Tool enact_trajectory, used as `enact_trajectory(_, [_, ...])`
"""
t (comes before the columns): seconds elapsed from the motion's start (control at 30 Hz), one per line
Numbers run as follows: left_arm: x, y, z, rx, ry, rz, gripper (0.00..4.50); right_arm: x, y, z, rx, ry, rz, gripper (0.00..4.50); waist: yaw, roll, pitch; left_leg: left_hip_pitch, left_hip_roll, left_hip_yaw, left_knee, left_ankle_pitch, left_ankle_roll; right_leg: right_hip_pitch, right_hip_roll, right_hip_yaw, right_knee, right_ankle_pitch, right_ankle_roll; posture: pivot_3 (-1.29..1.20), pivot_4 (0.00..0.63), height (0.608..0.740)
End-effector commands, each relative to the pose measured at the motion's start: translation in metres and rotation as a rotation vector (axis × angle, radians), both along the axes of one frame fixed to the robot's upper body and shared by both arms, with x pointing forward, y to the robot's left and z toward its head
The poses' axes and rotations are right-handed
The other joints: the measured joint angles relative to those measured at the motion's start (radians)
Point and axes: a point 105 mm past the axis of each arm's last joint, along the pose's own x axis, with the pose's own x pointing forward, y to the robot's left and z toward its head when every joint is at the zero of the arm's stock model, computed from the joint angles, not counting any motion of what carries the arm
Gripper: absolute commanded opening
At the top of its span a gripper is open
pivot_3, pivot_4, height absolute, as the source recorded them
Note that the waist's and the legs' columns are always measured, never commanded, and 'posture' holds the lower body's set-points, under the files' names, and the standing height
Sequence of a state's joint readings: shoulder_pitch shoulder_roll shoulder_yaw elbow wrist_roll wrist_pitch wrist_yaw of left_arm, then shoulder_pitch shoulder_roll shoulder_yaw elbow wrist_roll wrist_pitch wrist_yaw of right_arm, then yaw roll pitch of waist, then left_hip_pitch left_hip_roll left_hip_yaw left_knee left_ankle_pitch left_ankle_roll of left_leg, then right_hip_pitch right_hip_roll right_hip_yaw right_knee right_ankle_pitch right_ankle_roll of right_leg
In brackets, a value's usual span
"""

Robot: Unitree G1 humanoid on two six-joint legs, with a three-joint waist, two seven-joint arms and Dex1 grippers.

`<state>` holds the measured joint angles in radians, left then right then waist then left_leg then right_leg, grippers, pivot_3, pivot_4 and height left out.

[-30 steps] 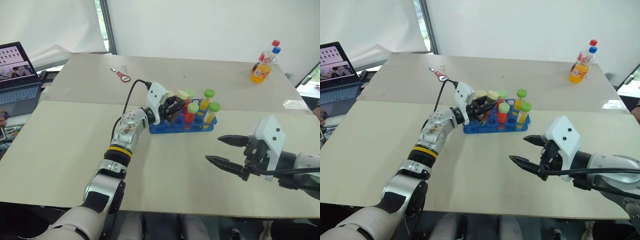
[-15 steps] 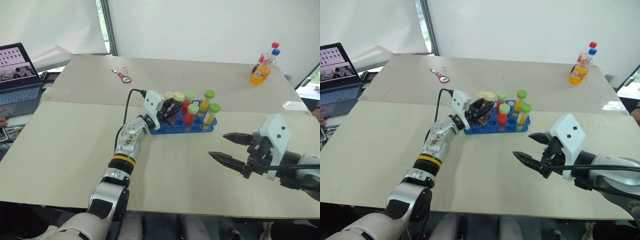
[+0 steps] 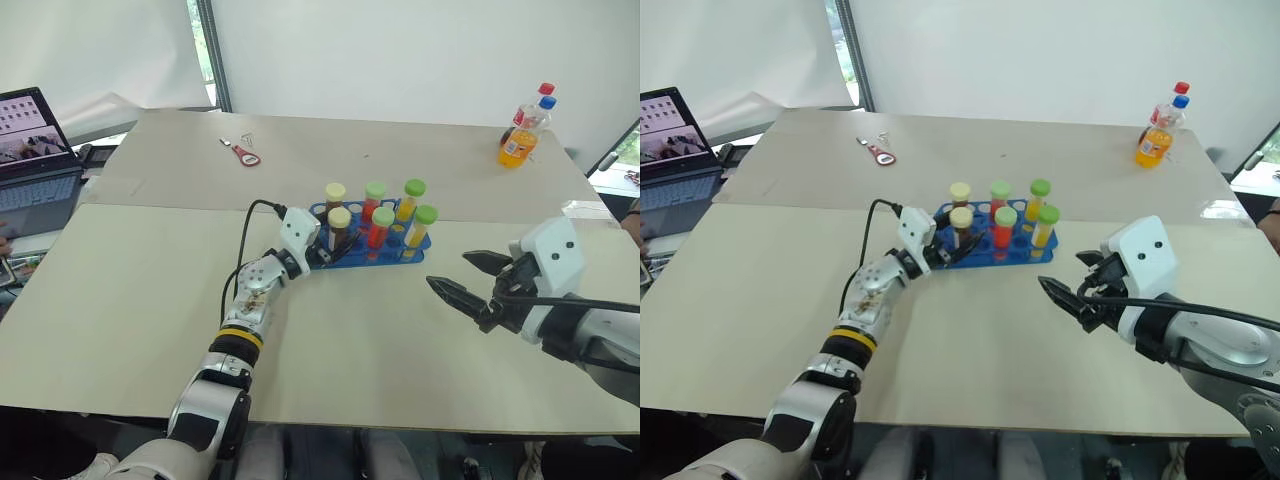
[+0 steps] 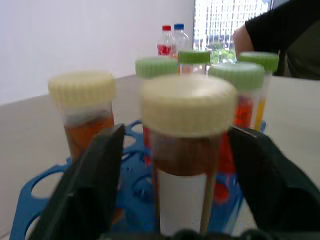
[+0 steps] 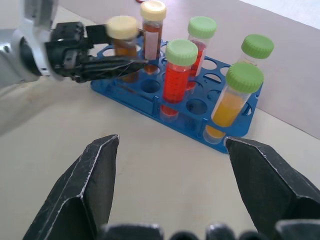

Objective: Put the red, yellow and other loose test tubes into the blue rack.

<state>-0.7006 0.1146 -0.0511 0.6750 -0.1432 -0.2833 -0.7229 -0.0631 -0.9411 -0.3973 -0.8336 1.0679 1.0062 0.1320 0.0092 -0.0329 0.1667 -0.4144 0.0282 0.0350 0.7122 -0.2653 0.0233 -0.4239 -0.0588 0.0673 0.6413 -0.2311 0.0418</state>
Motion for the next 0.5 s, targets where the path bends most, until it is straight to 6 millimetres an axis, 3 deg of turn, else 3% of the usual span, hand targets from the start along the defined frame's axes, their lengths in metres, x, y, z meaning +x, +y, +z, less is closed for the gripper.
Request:
enact_trajectory(0.03, [-0.008,0.007,0.012,0.058,-0.038,-0.059,4.44,0.003,0.001,0.01,-0.007,-0.06,0.018,3.76,0.0,0.0,0.0,0.0,0.0,0.0,0.0,0.0,0.0,0.0,0.0,0.0,0.0,0.0,0.0,0.0,0.15,0.733])
enact_trajectory(0.23, [-0.03,0.047,0.008,0.253,0.057,-0.122,4.44,0.008,-0.009,0.013,-0.079,-0.083,0.058,3.76,-0.005,0.001,0.0,0.0,0.001,0.0,-0.001,0.0,0.0,0.0,0.0,0.0,0.0,0.0,0.0,0.0,0.15,0.733])
enact_trajectory(0.4, [-0.043,0.115,0.03,0.539,0.088,-0.046,4.44,0.015,-0.042,0.033,-0.163,-0.118,0.113,3.76,-0.007,0.001,0.0,0.001,0.001,0.001,-0.001,0.0,0.0,0.0,0.0,0.0,0.0,0.0,0.0,0.0,0.15,0.733])
enact_trajectory(0.5, [-0.051,0.143,0.042,0.625,0.113,-0.004,4.5,0.017,-0.057,0.038,-0.168,-0.088,0.155,4.47,-0.007,0.001,0.0,0.002,0.002,0.001,-0.001,0.0,0.0,0.0,0.0,0.0,-0.001,0.0,0.0,0.0,0.15,0.733])
